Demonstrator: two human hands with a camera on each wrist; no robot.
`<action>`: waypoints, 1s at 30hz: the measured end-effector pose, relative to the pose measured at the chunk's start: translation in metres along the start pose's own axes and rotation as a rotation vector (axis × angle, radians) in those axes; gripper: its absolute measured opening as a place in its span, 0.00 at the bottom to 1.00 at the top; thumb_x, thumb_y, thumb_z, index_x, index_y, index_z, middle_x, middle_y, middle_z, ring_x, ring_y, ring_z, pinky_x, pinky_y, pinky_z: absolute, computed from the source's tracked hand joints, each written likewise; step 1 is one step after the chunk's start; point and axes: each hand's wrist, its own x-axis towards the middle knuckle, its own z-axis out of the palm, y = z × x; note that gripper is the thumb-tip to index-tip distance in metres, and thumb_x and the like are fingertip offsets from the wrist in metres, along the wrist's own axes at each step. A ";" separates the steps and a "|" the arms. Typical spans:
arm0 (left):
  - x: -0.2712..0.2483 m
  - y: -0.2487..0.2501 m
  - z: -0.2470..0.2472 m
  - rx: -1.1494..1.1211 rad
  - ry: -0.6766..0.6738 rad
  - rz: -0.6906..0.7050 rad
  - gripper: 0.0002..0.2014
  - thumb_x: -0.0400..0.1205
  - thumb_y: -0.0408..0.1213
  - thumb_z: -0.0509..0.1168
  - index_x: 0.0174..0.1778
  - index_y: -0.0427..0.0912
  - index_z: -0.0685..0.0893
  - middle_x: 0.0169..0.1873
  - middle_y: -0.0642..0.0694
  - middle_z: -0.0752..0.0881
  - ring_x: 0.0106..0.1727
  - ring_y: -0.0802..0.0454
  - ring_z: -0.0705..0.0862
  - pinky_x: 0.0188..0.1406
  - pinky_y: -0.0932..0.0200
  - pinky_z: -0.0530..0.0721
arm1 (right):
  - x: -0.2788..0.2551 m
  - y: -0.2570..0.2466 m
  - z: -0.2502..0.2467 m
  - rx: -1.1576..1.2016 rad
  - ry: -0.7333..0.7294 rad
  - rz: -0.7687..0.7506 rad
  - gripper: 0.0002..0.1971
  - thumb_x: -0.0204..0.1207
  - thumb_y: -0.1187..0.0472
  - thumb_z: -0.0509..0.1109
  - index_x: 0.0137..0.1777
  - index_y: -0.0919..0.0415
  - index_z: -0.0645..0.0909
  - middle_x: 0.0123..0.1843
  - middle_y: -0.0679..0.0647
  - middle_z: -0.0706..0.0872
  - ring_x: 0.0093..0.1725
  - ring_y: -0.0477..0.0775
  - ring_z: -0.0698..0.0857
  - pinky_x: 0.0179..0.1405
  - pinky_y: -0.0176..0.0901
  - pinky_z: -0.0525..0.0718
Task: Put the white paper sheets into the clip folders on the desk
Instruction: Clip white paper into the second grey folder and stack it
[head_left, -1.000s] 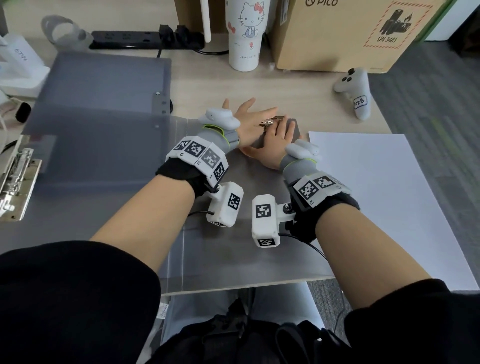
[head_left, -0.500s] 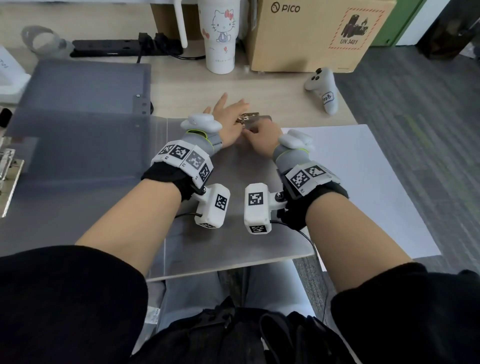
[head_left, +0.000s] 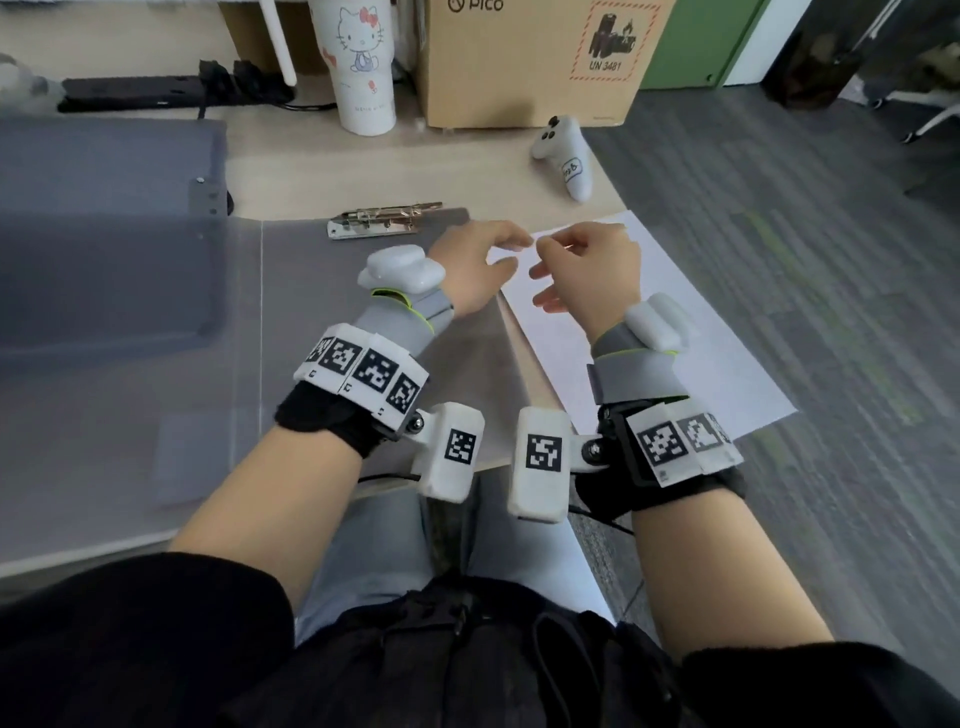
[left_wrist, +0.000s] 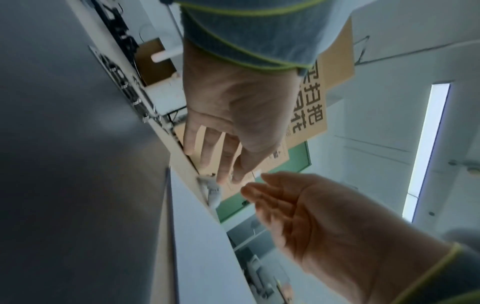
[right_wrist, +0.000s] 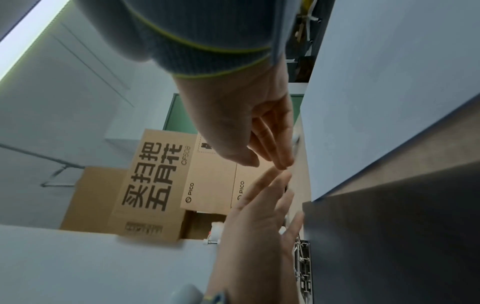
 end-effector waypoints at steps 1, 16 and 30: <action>-0.003 0.005 0.010 0.053 -0.035 -0.004 0.17 0.82 0.31 0.60 0.65 0.44 0.81 0.63 0.47 0.84 0.65 0.49 0.81 0.56 0.71 0.69 | -0.003 0.006 -0.006 -0.002 0.010 0.007 0.08 0.73 0.64 0.63 0.40 0.63 0.84 0.34 0.58 0.90 0.27 0.63 0.88 0.40 0.59 0.89; -0.007 0.018 0.077 0.381 -0.215 -0.007 0.22 0.74 0.34 0.65 0.64 0.54 0.81 0.67 0.48 0.77 0.70 0.45 0.73 0.61 0.51 0.75 | 0.009 0.113 -0.069 -0.678 0.121 0.265 0.38 0.70 0.41 0.70 0.77 0.55 0.64 0.78 0.57 0.69 0.80 0.59 0.60 0.76 0.68 0.59; -0.003 0.015 0.075 0.216 -0.164 -0.035 0.24 0.73 0.23 0.63 0.62 0.47 0.84 0.65 0.44 0.80 0.68 0.48 0.78 0.59 0.69 0.72 | 0.002 0.108 -0.079 -0.582 0.229 0.159 0.26 0.70 0.61 0.72 0.68 0.61 0.70 0.67 0.59 0.73 0.67 0.63 0.72 0.53 0.54 0.75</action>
